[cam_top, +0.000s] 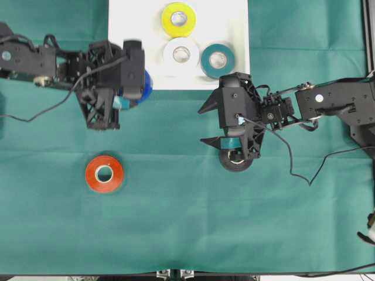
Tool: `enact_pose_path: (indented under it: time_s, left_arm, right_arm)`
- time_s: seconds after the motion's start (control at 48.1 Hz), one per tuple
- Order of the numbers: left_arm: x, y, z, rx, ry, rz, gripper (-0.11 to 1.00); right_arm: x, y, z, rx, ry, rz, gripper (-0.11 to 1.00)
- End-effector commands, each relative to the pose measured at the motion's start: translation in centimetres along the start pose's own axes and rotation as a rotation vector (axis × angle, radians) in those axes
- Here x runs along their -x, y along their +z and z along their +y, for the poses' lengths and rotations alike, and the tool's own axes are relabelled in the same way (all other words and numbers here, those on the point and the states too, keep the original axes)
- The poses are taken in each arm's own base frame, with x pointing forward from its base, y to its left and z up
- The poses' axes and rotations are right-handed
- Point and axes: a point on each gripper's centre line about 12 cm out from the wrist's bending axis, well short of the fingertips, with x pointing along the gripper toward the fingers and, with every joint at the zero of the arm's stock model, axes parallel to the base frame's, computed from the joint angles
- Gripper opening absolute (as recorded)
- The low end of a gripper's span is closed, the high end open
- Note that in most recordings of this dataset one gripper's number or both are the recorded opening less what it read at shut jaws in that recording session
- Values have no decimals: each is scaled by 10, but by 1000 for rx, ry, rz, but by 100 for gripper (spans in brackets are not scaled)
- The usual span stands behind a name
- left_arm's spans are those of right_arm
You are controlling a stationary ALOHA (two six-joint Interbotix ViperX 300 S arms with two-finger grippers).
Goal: Put the tape alternately from left to right into the white case.
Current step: 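Lift the blue tape with the left gripper into the white case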
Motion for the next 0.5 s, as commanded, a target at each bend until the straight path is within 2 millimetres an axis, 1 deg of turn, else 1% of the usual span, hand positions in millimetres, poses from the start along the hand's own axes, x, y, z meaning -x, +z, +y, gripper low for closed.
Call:
enact_pose_path:
  time_s: [0.0,0.125,0.27,0.478]
  left_arm:
    - [4,11,17,33,31,-37,-4]
    - [-1,8,37,78,62,-21,-4]
    - [-8,5,54,116,88,-8,-4]
    - [-18,1,67,144,107,-1,-4]
  right_arm:
    - [6,11,4,5,14,-44,79]
    - [6,11,3,4,14,-45,79]
    - [6,12,4,5,15,-46,78]
    - [6,11,4,5,15,-45,79]
